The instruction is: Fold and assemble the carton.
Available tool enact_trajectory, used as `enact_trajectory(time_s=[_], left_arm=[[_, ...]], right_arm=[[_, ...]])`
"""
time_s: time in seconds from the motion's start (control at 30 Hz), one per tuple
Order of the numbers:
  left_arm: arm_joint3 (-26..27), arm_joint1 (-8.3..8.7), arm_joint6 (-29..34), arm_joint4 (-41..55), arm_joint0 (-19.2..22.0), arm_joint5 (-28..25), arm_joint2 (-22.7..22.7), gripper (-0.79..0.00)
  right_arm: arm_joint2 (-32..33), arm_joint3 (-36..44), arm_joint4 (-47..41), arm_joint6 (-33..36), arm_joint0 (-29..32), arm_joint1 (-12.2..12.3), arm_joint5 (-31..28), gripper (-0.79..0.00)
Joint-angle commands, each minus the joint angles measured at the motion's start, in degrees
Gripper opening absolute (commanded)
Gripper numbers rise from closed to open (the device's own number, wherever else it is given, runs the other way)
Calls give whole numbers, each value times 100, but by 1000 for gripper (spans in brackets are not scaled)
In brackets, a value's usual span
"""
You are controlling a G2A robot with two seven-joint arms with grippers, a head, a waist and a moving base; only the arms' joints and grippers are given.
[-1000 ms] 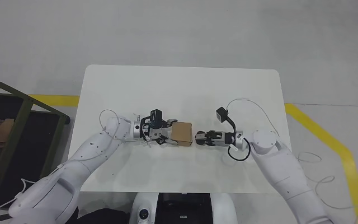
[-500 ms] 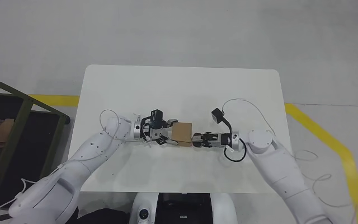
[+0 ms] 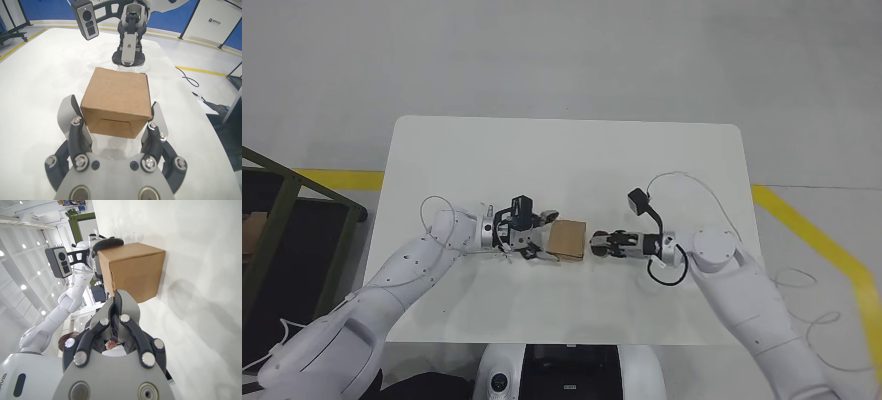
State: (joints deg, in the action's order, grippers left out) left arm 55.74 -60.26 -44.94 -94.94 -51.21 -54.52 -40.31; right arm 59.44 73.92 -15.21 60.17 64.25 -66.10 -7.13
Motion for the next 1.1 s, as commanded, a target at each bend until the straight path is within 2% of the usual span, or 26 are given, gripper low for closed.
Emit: enact_trajectory(time_s=[0.0, 0.03, 0.1, 0.13, 0.17, 0.27, 0.4, 0.47, 0.53, 0.63, 0.77, 0.93, 1.07], left_arm=[[14, 6, -55, -19, -10, 11, -2, 0], [16, 11, -89, -31, -17, -2, -2, 0], [-6, 29, -167, -57, -33, -12, -16, 0], [-24, 40, -223, -64, -47, -15, -28, 0], [-48, 55, -280, -77, -64, -21, -43, 0], [-21, 115, -466, -54, -145, -17, -100, 0], [440, 307, -482, 499, -385, -2, -268, 0], [923, 450, -286, 1140, -559, -198, -401, 0], [1286, 635, -135, 1304, -677, -348, -639, 0], [1569, 865, -135, 1528, -887, -348, -1000, 0], [1370, 1046, 92, 1858, -944, -348, -1398, 0], [984, 1100, 736, 2798, -765, -348, -1708, 0], [674, 1115, 1441, 3398, -556, -348, -1893, 0]], right_arm=[[105, 80, 0, -25, 72, 32, -7, -711], [146, 116, 6, -36, 100, 45, -4, -628], [216, 178, -3, -57, 152, 66, -5, -394], [242, 204, 7, -65, 170, 75, -4, -43], [267, 225, 5, -74, 186, 83, -11, 0], [325, 254, 15, -121, 215, 99, -67, 0], [418, 264, 67, -256, 219, 117, -327, 0], [469, 248, 133, -358, 207, 125, -536, 0], [530, 216, 201, -493, 189, 131, -830, 0], [636, 156, 279, -675, 160, 142, -1340, 0], [809, 104, 518, -871, 85, 172, -1966, 0], [1183, 168, 1016, -1258, 21, 248, -2556, 0], [1533, 346, 1666, -1701, 23, 321, -2803, 0]])
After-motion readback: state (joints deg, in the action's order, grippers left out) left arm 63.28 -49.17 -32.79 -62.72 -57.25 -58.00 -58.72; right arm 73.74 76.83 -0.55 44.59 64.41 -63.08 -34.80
